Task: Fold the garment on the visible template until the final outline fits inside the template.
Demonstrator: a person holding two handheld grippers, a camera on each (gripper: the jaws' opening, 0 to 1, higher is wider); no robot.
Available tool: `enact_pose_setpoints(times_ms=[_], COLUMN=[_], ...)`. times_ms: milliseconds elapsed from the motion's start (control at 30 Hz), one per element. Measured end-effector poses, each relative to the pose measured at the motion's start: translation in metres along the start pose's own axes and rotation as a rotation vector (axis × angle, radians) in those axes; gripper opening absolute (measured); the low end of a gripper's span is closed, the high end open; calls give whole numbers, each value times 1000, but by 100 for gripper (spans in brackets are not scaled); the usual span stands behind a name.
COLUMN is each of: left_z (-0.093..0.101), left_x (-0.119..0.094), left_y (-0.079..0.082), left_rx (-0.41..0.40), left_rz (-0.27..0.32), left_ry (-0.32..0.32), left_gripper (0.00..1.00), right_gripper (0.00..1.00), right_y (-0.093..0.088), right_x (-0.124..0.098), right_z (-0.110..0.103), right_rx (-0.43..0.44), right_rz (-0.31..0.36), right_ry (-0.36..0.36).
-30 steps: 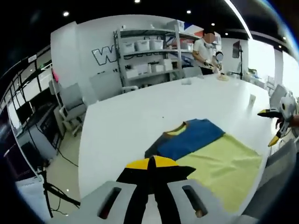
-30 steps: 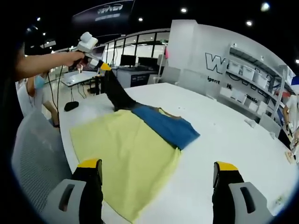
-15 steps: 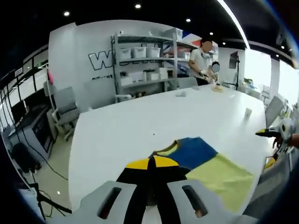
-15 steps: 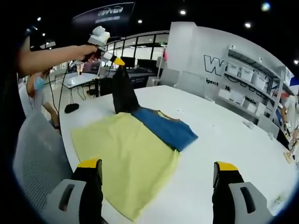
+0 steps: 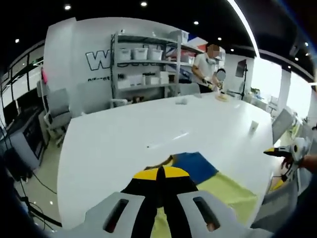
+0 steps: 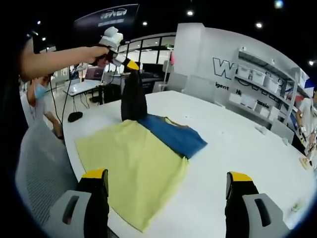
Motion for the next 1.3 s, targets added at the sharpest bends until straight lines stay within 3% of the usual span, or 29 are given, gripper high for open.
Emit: enact_pose_setpoints(times_ms=[567, 1033, 1300], left_z=[15, 35, 45], left_x=[52, 101, 129], left_y=[13, 2, -16], left_rx=[-107, -211, -244], left_rz=[54, 37, 0], left_ry=[-76, -162, -193], left_gripper=[3, 3, 3], right_gripper=[99, 99, 98], right_y=[-1, -11, -15], right_x=[-4, -5, -3], right_z=[2, 3, 4], right_rx=[11, 16, 21], right_rz=[-14, -49, -66], right_ry=[6, 12, 17])
Point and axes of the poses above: the point that each gripper's makers call its tool centre point, and the gripper's own axes: x roughly forward along the fingers, z roughly to its right, y roughly out of its top, the point moved 8 cm from there along -x, roughly backward along the fingers, and after that the axes turned 11 degrees about -y, right-handed, at the moved point
